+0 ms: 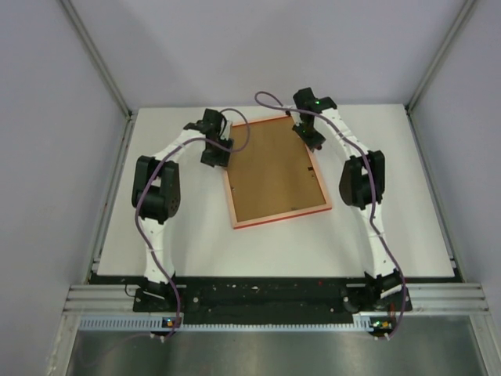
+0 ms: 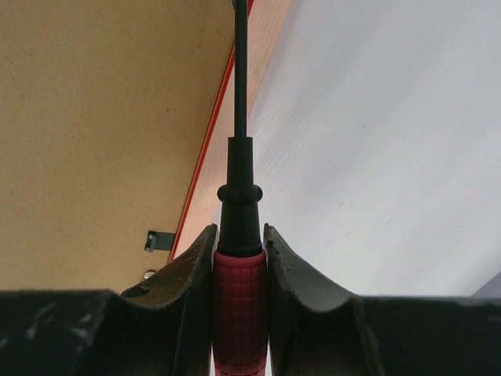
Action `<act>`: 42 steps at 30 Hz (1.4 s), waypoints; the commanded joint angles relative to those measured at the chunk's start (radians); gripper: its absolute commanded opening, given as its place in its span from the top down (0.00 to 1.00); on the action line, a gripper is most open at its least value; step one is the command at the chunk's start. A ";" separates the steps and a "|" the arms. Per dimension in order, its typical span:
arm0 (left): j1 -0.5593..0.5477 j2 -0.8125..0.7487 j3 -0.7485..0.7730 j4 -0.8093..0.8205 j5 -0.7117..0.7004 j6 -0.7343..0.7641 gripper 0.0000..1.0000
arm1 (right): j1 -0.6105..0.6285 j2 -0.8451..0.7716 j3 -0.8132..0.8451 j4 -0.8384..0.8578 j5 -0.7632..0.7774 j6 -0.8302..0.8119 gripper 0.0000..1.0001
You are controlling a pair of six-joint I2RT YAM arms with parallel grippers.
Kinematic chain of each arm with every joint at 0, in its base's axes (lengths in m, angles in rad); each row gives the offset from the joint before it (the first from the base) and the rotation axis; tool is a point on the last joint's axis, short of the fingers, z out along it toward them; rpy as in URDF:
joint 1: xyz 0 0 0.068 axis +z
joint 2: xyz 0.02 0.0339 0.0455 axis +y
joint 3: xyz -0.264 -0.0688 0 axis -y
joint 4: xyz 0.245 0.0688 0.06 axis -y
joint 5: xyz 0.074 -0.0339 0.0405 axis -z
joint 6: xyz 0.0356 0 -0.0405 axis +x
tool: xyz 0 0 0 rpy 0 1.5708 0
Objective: Take the photo out of the frame
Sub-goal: Release the photo frame item from the photo frame.
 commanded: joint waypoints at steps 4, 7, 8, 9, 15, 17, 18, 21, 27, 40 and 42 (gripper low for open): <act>-0.006 0.019 -0.032 -0.002 0.093 0.124 0.49 | -0.017 -0.084 0.044 -0.004 -0.002 -0.053 1.00; -0.014 0.036 -0.018 -0.016 0.073 0.126 0.48 | -0.019 -0.116 0.043 -0.002 0.012 -0.076 1.00; -0.012 0.048 -0.009 -0.026 0.061 0.112 0.46 | -0.019 -0.125 0.043 -0.002 0.014 -0.079 1.00; -0.014 0.060 0.008 -0.049 0.055 0.097 0.42 | -0.019 -0.136 0.040 -0.002 0.011 -0.084 1.00; 0.000 0.082 0.039 -0.073 0.088 -0.050 0.32 | -0.017 -0.182 0.017 0.003 0.004 -0.087 1.00; 0.003 0.065 0.040 -0.059 0.090 -0.068 0.32 | -0.017 -0.191 0.006 0.003 0.001 -0.087 1.00; 0.003 0.056 0.039 -0.051 0.081 -0.069 0.33 | -0.017 -0.193 0.003 0.004 0.001 -0.087 1.00; 0.003 0.045 0.039 -0.040 0.065 -0.049 0.40 | -0.017 -0.200 -0.006 0.009 0.001 -0.095 1.00; 0.001 0.080 0.037 -0.080 0.140 0.021 0.56 | -0.019 -0.190 -0.020 -0.006 0.020 -0.184 1.00; -0.032 0.062 0.003 -0.083 0.204 0.268 0.89 | -0.060 -0.234 -0.166 -0.054 0.107 -0.608 1.00; -0.032 0.065 0.020 -0.082 0.182 0.296 0.93 | -0.059 -0.253 -0.198 -0.053 0.135 -0.680 1.00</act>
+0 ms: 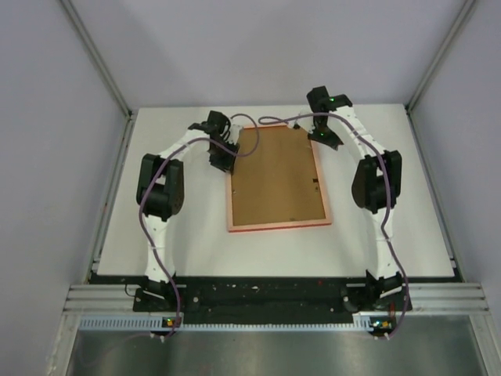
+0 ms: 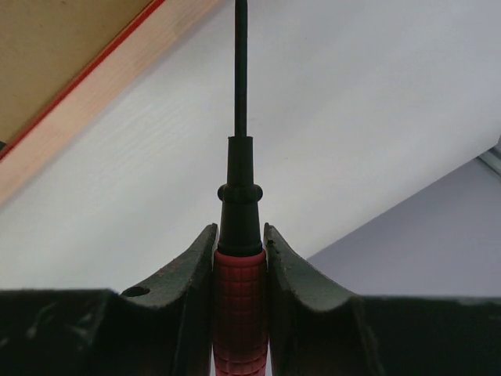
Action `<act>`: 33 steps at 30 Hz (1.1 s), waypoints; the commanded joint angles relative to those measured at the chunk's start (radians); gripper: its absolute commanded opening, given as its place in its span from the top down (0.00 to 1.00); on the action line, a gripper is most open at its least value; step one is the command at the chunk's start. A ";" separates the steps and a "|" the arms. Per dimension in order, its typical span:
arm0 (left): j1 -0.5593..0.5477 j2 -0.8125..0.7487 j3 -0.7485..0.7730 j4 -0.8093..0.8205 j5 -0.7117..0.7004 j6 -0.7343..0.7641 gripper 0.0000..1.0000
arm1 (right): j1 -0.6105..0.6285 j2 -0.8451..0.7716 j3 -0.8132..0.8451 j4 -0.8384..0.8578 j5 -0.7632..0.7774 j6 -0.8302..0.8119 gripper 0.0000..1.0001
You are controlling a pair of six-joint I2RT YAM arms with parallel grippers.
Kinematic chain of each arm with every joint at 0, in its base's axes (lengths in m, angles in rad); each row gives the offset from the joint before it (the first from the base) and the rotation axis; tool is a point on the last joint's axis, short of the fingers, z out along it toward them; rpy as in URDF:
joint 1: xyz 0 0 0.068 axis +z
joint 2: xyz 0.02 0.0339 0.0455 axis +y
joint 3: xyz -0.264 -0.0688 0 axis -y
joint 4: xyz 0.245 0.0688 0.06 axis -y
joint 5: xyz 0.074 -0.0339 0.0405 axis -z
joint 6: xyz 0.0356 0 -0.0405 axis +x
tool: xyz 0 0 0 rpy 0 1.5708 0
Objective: Take the photo out of the frame
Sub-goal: Release the photo frame item from the photo frame.
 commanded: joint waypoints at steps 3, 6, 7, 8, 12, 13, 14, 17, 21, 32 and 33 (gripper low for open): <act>-0.020 0.029 0.029 -0.064 -0.028 0.179 0.95 | 0.010 -0.121 -0.088 -0.010 0.146 -0.281 1.00; -0.020 0.046 0.066 -0.076 -0.018 0.184 0.95 | 0.030 -0.156 -0.160 0.034 0.210 -0.367 1.00; -0.020 0.049 0.077 -0.079 -0.013 0.181 0.94 | 0.039 -0.164 -0.171 0.049 0.219 -0.388 1.00; -0.020 0.054 0.083 -0.081 -0.010 0.181 0.94 | 0.048 -0.172 -0.180 0.056 0.226 -0.413 1.00; -0.020 0.057 0.085 -0.081 -0.021 0.181 0.93 | 0.080 -0.195 -0.220 0.086 0.279 -0.534 1.00; -0.020 0.056 0.083 -0.081 -0.022 0.181 0.93 | 0.085 -0.204 -0.235 0.103 0.282 -0.575 1.00; -0.020 0.056 0.082 -0.078 -0.022 0.179 0.92 | 0.090 -0.215 -0.260 0.121 0.284 -0.615 1.00; -0.020 0.049 0.077 -0.076 -0.018 0.173 0.91 | 0.094 -0.262 -0.370 0.221 0.298 -0.752 1.00; -0.020 0.043 0.080 -0.073 -0.016 0.156 0.90 | 0.097 -0.304 -0.522 0.408 0.359 -0.951 1.00; -0.020 -0.010 0.033 -0.047 -0.021 0.082 0.86 | 0.123 -0.322 -0.711 1.020 0.390 -1.422 1.00; -0.020 -0.016 0.025 -0.044 -0.016 0.079 0.85 | 0.123 -0.333 -0.746 1.075 0.382 -1.480 1.00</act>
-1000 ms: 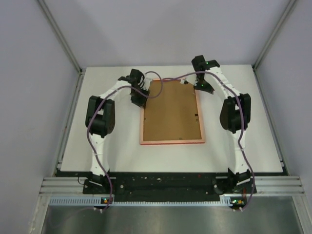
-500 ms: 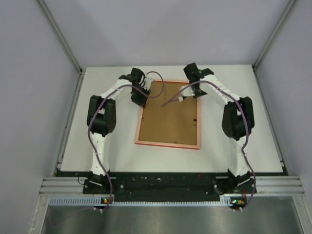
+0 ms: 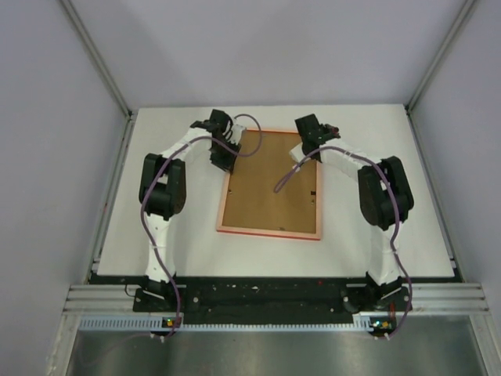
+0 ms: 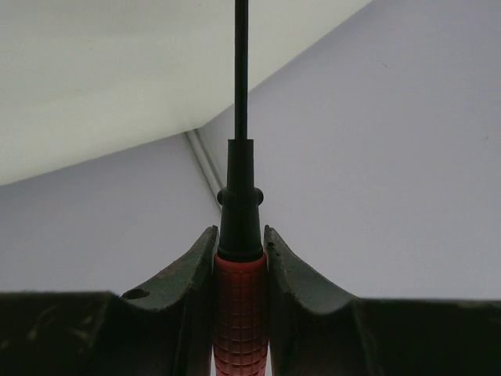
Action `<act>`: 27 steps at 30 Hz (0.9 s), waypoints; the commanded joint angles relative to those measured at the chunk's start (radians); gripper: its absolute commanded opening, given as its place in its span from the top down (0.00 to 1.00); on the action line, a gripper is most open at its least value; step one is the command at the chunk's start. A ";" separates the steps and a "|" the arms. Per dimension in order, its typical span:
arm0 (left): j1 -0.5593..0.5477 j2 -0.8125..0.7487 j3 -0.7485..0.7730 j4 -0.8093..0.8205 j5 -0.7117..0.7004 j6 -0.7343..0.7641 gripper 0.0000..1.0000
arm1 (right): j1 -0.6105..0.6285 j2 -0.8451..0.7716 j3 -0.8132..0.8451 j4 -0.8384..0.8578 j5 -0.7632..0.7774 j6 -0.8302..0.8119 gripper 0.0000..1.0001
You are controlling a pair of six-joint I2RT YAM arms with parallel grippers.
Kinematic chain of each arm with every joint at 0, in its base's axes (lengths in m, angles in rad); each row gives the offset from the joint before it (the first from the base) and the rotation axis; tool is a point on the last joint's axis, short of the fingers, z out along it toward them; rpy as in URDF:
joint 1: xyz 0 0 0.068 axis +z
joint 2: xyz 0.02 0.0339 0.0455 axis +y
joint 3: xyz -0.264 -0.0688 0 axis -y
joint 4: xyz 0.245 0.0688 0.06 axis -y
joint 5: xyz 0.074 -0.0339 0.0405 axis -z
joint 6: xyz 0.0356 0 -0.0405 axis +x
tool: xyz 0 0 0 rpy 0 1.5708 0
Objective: Take the photo out of the frame
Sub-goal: Release the photo frame item from the photo frame.
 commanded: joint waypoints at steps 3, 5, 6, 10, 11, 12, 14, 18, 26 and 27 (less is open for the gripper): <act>-0.006 -0.064 -0.052 0.026 0.004 -0.016 0.85 | 0.019 -0.114 -0.222 0.544 -0.023 -0.505 1.00; -0.006 -0.073 -0.057 0.031 0.004 -0.028 0.85 | 0.020 -0.136 -0.300 0.626 -0.041 -0.591 1.00; -0.006 -0.077 -0.063 0.032 0.008 -0.034 0.85 | 0.024 -0.144 -0.318 0.670 -0.047 -0.631 1.00; -0.005 -0.092 -0.092 0.053 0.008 -0.051 0.85 | 0.030 -0.176 -0.346 0.723 -0.059 -0.711 1.00; -0.004 -0.095 -0.101 0.058 0.005 -0.056 0.85 | 0.034 -0.182 -0.339 0.710 -0.050 -0.712 1.00; -0.004 -0.100 -0.107 0.063 0.005 -0.059 0.85 | 0.042 -0.188 -0.325 0.682 -0.032 -0.700 1.00; -0.003 -0.109 -0.123 0.072 0.009 -0.066 0.85 | 0.059 -0.197 -0.281 0.576 0.011 -0.635 1.00; 0.008 -0.126 -0.134 0.083 0.030 -0.089 0.79 | 0.097 -0.176 -0.095 0.153 0.062 -0.272 1.00; 0.028 -0.211 -0.128 0.118 0.073 -0.106 0.28 | 0.106 -0.188 0.091 -0.291 -0.088 0.209 1.00; 0.031 -0.227 -0.121 0.123 0.077 -0.105 0.23 | 0.108 -0.190 0.124 -0.348 -0.124 0.273 1.00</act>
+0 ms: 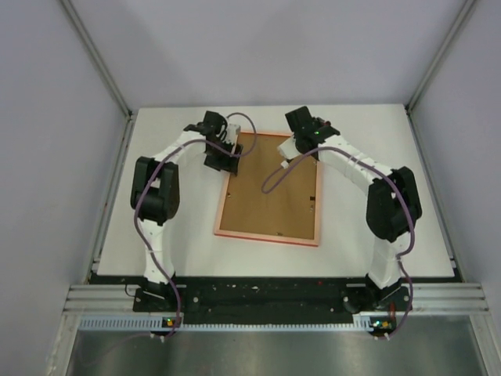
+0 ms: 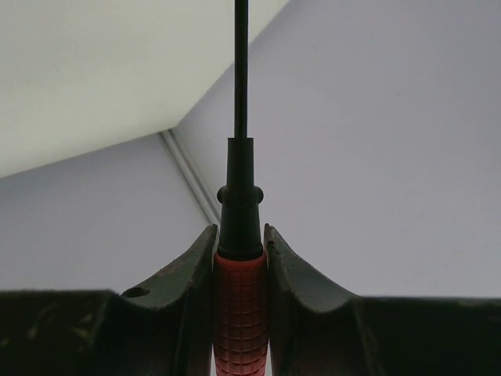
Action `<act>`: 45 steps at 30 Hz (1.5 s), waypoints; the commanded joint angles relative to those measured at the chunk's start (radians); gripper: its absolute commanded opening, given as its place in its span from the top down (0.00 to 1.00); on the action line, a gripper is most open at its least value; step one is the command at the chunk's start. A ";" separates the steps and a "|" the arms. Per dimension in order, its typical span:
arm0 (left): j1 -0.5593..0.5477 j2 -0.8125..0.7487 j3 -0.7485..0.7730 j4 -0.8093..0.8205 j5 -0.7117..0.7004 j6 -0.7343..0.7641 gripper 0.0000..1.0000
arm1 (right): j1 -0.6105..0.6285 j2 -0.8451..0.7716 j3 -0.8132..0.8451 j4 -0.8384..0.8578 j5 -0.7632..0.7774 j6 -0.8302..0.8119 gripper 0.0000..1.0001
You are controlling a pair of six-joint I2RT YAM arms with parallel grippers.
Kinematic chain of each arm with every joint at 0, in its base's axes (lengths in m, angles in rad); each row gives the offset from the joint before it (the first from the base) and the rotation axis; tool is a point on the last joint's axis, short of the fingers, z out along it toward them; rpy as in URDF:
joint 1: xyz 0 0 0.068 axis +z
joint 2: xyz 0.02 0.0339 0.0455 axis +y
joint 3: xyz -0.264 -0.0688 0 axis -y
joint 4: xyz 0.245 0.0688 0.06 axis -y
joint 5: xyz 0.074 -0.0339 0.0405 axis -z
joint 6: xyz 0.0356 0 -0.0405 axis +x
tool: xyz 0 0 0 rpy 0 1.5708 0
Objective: Take the photo out of the frame
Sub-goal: Release the photo frame item from the photo frame, then adjust the screwdriver.
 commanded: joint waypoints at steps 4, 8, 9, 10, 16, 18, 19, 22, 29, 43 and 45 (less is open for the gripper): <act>0.025 -0.199 0.048 0.065 0.102 -0.005 0.13 | 0.003 -0.063 0.225 -0.493 -0.275 0.518 1.00; 0.033 -0.268 0.055 0.102 0.331 -0.040 0.12 | 0.003 -0.110 0.280 -0.604 -0.551 0.720 1.00; 0.033 -0.280 0.044 0.128 0.407 -0.060 0.12 | 0.003 -0.129 0.277 -0.607 -0.621 0.760 1.00; 0.033 -0.294 0.029 0.165 0.479 -0.071 0.12 | 0.003 -0.156 0.266 -0.609 -0.687 0.789 1.00; 0.033 -0.266 0.032 0.275 0.805 -0.247 0.17 | 0.003 -0.311 0.141 -0.549 -0.982 0.920 1.00; 0.031 -0.251 0.036 0.332 0.906 -0.334 0.20 | 0.004 -0.330 0.122 -0.538 -1.007 0.945 1.00; 0.028 -0.246 0.032 0.383 0.940 -0.392 0.21 | 0.004 -0.341 0.111 -0.532 -1.016 0.955 1.00; 0.018 -0.248 -0.006 0.582 1.014 -0.552 0.23 | 0.003 -0.365 0.078 -0.504 -1.037 0.975 1.00; -0.022 -0.252 -0.083 0.908 1.097 -0.847 0.26 | 0.003 -0.396 0.021 -0.454 -1.036 0.983 1.00; -0.093 -0.239 -0.002 0.382 1.042 -0.436 0.33 | 0.003 -0.379 0.068 -0.415 -1.027 0.988 1.00; -0.096 -0.239 -0.002 0.372 1.037 -0.422 0.34 | 0.001 -0.377 0.078 -0.415 -1.027 0.986 1.00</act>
